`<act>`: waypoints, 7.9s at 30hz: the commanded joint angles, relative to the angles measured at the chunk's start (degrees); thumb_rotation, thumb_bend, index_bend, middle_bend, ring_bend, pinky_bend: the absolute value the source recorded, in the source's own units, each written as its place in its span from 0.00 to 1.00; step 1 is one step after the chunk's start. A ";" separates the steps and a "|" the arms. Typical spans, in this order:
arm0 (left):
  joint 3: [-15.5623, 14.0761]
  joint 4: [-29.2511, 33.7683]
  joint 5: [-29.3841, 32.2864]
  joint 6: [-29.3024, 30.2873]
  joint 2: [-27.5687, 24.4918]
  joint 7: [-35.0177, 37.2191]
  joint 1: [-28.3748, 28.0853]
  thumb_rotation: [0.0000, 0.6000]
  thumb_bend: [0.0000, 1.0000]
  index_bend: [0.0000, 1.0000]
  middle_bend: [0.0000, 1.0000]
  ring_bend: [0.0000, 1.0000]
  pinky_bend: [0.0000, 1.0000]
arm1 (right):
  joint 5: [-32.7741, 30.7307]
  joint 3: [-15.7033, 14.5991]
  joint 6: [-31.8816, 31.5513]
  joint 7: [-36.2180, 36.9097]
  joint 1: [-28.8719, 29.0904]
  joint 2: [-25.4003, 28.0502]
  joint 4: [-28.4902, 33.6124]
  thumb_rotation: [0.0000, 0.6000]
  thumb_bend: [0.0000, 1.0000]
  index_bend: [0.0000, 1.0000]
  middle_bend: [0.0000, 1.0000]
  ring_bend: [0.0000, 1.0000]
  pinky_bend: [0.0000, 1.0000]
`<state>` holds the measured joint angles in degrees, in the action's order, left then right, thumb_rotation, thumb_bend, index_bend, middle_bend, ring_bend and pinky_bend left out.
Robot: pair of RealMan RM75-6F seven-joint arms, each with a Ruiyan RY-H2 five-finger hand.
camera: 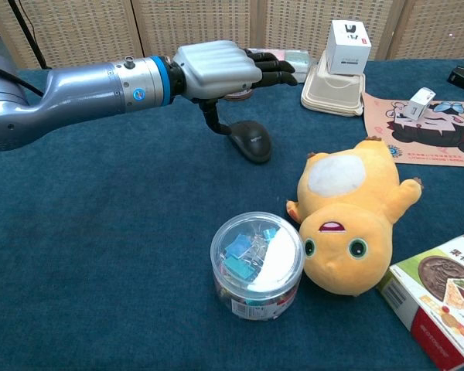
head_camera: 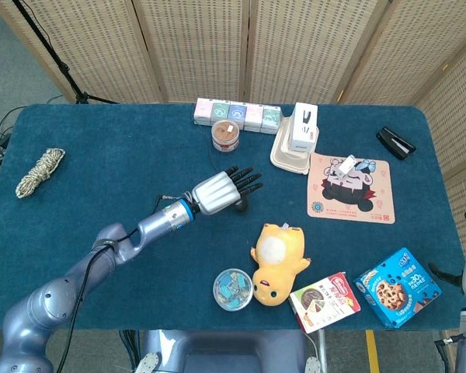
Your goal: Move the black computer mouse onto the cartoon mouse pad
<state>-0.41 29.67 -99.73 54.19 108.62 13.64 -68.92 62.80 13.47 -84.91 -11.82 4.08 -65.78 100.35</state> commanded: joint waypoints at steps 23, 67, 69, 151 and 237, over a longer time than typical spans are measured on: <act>1.50 56.72 22.77 19.81 -44.48 -9.82 32.88 1.00 0.00 0.00 0.00 0.00 0.00 | -2.02 4.20 6.73 -13.77 11.65 -1.38 0.41 1.00 0.00 0.00 0.00 0.00 0.00; 7.23 59.52 25.85 18.52 -50.06 3.23 47.55 1.00 0.00 0.00 0.00 0.00 0.00 | -18.04 10.97 32.14 -15.03 55.20 -48.04 -38.76 1.00 0.00 0.00 0.00 0.00 0.00; 7.48 59.40 25.93 18.18 -50.10 3.51 47.67 1.00 0.00 0.00 0.00 0.00 0.00 | -17.98 11.18 33.03 -14.38 56.09 -49.44 -40.92 1.00 0.00 0.00 0.00 0.00 0.00; 9.01 60.21 22.31 13.26 -50.07 4.65 48.24 1.00 0.00 0.00 0.00 0.00 0.00 | -13.50 17.22 15.29 -10.77 39.08 -31.93 -30.67 1.00 0.43 0.41 0.45 0.43 0.52; 6.94 58.23 17.93 13.49 -54.10 18.51 48.90 1.00 0.00 0.00 0.00 0.00 0.00 | -42.44 28.01 24.71 -26.81 48.49 -49.09 -68.45 1.00 0.47 0.41 0.46 0.43 0.52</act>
<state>6.52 87.90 -81.81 67.68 54.52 32.15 -20.02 20.06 41.19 -60.93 -39.21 52.23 -114.44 32.86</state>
